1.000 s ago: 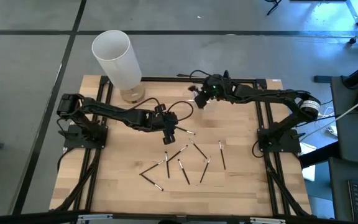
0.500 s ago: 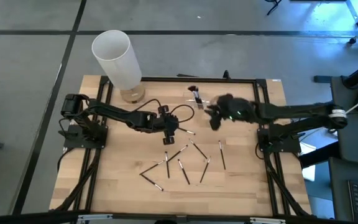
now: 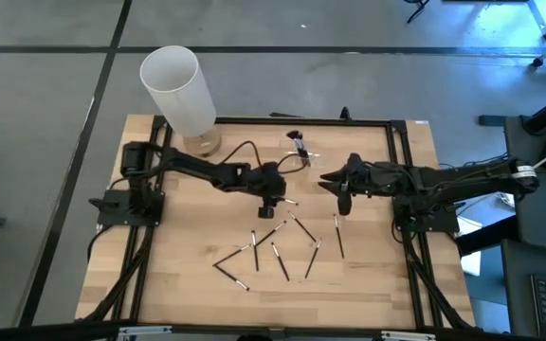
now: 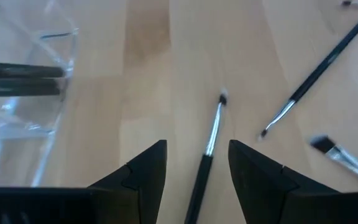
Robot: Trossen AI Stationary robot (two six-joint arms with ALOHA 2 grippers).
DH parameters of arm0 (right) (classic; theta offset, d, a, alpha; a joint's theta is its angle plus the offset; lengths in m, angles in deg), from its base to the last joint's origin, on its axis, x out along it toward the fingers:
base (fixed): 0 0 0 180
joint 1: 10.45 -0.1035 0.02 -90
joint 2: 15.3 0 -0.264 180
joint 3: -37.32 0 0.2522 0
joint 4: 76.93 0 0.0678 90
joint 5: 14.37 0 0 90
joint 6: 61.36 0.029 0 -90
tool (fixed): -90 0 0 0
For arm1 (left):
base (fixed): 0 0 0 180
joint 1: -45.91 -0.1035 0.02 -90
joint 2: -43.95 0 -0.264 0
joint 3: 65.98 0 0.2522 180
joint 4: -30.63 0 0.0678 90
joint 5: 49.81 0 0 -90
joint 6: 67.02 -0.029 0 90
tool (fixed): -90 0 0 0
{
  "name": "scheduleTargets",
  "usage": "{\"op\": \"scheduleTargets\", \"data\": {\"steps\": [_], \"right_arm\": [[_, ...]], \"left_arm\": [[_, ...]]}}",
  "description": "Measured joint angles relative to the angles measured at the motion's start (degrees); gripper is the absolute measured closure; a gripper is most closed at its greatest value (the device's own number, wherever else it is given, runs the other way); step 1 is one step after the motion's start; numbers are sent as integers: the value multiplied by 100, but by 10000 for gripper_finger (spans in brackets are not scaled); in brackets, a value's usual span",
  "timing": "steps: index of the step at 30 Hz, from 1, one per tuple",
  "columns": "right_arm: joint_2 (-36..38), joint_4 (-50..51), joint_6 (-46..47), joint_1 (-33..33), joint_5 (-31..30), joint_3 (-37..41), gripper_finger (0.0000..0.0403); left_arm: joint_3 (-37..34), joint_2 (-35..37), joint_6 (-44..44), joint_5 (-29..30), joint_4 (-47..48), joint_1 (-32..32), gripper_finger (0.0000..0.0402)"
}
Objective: Put items in baskets/containers
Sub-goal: Put the black eyeshadow brush into the transparent organizer
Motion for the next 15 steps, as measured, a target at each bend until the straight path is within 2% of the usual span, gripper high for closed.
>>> {"op": "scheduleTargets", "data": {"steps": [7, 11, 15], "right_arm": [[-5, -6, -20, 2, 0, 0, 283], [-5, -5, -20, 2, 0, 0, 283], [-5, -7, -22, 2, -2, 0, 283]], "left_arm": [[496, -485, -23, -367, 453, -186, 234], [627, -682, -59, -409, 787, -173, 237], [654, -743, -56, -296, 898, -169, 256]]}}
